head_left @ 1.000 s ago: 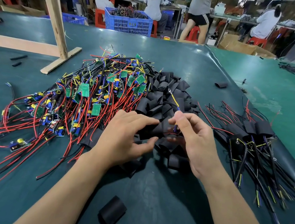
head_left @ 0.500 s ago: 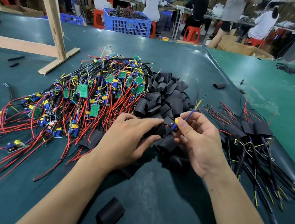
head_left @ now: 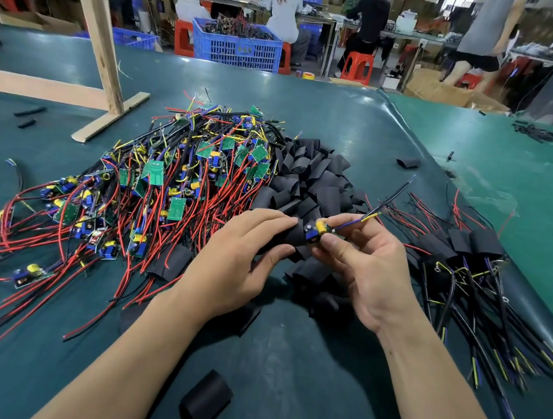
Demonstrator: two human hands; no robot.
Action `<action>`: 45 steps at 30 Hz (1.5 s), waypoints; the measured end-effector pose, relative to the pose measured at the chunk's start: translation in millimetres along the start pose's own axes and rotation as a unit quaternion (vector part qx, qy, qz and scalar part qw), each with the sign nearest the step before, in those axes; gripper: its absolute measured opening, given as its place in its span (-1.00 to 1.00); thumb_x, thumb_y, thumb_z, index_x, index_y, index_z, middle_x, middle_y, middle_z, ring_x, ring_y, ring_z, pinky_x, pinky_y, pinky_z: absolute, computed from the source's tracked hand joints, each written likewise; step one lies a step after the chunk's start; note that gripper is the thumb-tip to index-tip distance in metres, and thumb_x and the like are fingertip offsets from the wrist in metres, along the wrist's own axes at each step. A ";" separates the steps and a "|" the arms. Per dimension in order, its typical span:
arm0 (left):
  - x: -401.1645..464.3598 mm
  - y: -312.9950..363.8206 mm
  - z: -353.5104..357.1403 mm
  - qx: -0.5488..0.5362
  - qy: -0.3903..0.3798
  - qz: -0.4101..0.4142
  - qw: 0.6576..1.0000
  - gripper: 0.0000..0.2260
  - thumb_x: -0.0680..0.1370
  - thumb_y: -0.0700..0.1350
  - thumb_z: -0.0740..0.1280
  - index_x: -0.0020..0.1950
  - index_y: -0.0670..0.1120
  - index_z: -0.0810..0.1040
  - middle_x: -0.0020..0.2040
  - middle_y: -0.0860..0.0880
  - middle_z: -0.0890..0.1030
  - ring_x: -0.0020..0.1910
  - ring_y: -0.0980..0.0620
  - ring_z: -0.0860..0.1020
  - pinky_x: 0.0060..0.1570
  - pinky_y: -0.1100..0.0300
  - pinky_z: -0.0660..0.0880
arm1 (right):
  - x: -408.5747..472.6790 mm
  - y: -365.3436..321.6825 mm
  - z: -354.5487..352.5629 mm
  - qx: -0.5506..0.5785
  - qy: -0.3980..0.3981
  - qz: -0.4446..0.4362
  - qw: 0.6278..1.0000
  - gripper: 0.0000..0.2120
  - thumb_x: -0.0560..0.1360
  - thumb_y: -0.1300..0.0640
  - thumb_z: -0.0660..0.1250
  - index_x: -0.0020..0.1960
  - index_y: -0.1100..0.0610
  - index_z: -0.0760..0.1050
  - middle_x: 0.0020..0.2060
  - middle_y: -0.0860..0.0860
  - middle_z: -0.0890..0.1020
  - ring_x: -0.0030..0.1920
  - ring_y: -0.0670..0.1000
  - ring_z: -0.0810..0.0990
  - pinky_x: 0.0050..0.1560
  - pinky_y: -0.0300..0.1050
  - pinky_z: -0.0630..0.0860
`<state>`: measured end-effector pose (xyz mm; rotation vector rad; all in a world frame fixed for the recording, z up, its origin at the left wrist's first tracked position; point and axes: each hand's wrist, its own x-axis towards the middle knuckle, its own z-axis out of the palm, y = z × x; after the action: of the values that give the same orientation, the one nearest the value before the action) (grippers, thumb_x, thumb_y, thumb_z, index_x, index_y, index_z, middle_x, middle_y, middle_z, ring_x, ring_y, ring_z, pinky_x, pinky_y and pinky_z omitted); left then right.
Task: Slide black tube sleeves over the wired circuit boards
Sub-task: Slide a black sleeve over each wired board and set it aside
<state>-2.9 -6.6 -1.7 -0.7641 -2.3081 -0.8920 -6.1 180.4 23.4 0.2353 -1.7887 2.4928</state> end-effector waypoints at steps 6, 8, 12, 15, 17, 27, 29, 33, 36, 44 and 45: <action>-1.0 -1.1 2.1 -0.007 0.021 -0.003 1.000 -0.70 0.57 -0.16 0.33 0.28 -0.25 0.56 0.19 -0.12 0.60 0.18 -0.12 0.56 0.16 -0.12 0.50 | 0.5 3.6 3.2 -0.029 0.012 -0.033 0.999 -0.75 0.42 0.49 0.38 -0.15 0.16 0.62 -0.21 0.09 0.70 -0.18 0.02 0.68 -0.15 -0.19 0.61; -1.0 -1.2 1.2 -0.013 0.017 -0.004 1.000 -0.70 0.57 -0.17 0.33 0.27 -0.25 0.56 0.19 -0.12 0.60 0.18 -0.13 0.56 0.16 -0.12 0.49 | 0.1 3.9 3.9 -0.034 0.014 -0.031 0.999 -0.74 0.42 0.48 0.39 -0.16 0.13 0.64 -0.20 0.10 0.71 -0.17 0.04 0.67 -0.11 -0.15 0.61; -0.9 0.4 -0.3 -0.026 0.020 0.004 0.999 -0.71 0.57 -0.19 0.33 0.27 -0.25 0.57 0.18 -0.11 0.60 0.17 -0.08 0.56 0.20 0.00 0.48 | -0.1 4.6 5.6 -0.022 0.017 -0.024 0.999 -0.79 0.41 0.46 0.40 -0.14 0.17 0.63 -0.21 0.09 0.71 -0.19 0.02 0.68 -0.11 -0.17 0.61; -0.5 2.1 -0.3 -0.034 0.031 0.005 0.999 -0.72 0.56 -0.20 0.34 0.25 -0.27 0.57 0.17 -0.11 0.60 0.17 -0.06 0.57 0.22 0.06 0.49 | 0.2 6.2 6.5 -0.013 0.034 -0.021 0.999 -0.81 0.39 0.43 0.43 -0.14 0.17 0.62 -0.22 0.08 0.71 -0.19 0.02 0.67 -0.09 -0.15 0.61; -0.9 2.7 -0.2 -0.036 0.041 0.004 0.999 -0.72 0.56 -0.21 0.34 0.25 -0.27 0.58 0.17 -0.12 0.60 0.17 -0.06 0.57 0.22 0.08 0.49 | -0.2 6.5 6.8 -0.033 0.035 -0.036 0.998 -0.80 0.38 0.45 0.45 -0.14 0.17 0.61 -0.21 0.07 0.72 -0.17 0.01 0.68 -0.09 -0.17 0.60; -2.2 -2.3 0.6 -0.055 0.046 -0.030 0.997 -0.71 0.57 -0.22 0.33 0.28 -0.25 0.57 0.19 -0.12 0.60 0.20 -0.05 0.56 0.23 0.03 0.49 | -0.8 1.6 0.7 -0.030 -0.018 0.008 0.999 -0.84 0.26 0.28 0.50 -0.17 0.13 0.70 -0.14 0.15 0.73 -0.14 0.05 0.70 -0.11 -0.22 0.59; -2.3 -2.8 0.5 -0.063 0.038 -0.031 0.997 -0.71 0.56 -0.20 0.34 0.27 -0.25 0.57 0.18 -0.11 0.60 0.19 -0.05 0.57 0.22 0.01 0.49 | -1.1 -0.3 -1.6 -0.022 -0.024 0.019 0.999 -0.85 0.29 0.31 0.47 -0.15 0.18 0.69 -0.14 0.18 0.72 -0.16 0.08 0.71 -0.12 -0.22 0.60; -1.8 -3.4 -0.7 -0.057 0.035 -0.001 0.998 -0.71 0.56 -0.19 0.35 0.26 -0.26 0.58 0.19 -0.10 0.60 0.19 -0.06 0.56 0.22 0.04 0.50 | -2.6 -3.4 -1.9 -0.020 -0.025 0.023 0.999 -0.87 0.28 0.31 0.45 -0.17 0.20 0.67 -0.17 0.16 0.73 -0.17 0.08 0.72 -0.15 -0.23 0.61; -1.6 -3.0 -0.3 -0.051 0.048 0.006 0.998 -0.71 0.56 -0.20 0.35 0.25 -0.27 0.58 0.19 -0.09 0.59 0.18 -0.06 0.56 0.22 0.06 0.49 | -2.5 -4.4 -2.0 -0.013 -0.032 0.027 0.999 -0.87 0.25 0.29 0.46 -0.22 0.16 0.68 -0.17 0.14 0.73 -0.18 0.05 0.72 -0.15 -0.24 0.61; -0.2 0.8 -1.0 -0.054 -0.005 -0.028 0.998 -0.66 0.58 -0.11 0.31 0.33 -0.20 0.55 0.20 -0.02 0.57 0.19 0.01 0.54 0.21 0.20 0.46 | -0.3 -1.7 -6.4 -0.031 -0.065 0.009 0.997 -0.84 0.21 0.36 0.47 -0.29 0.14 0.65 -0.11 0.13 0.72 -0.07 0.06 0.69 -0.08 -0.21 0.60; -0.3 1.6 -1.3 -0.050 -0.012 -0.029 0.998 -0.64 0.59 -0.09 0.28 0.33 -0.20 0.54 0.20 0.01 0.56 0.19 0.02 0.53 0.18 0.26 0.44 | 0.0 -1.2 -6.7 -0.033 -0.065 0.009 0.997 -0.84 0.21 0.36 0.47 -0.28 0.15 0.63 -0.10 0.13 0.72 -0.07 0.06 0.69 -0.08 -0.21 0.60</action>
<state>-1.3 -6.7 -0.4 -0.7562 -2.3324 -1.0366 -6.5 187.2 22.4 0.3868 -1.9255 2.4791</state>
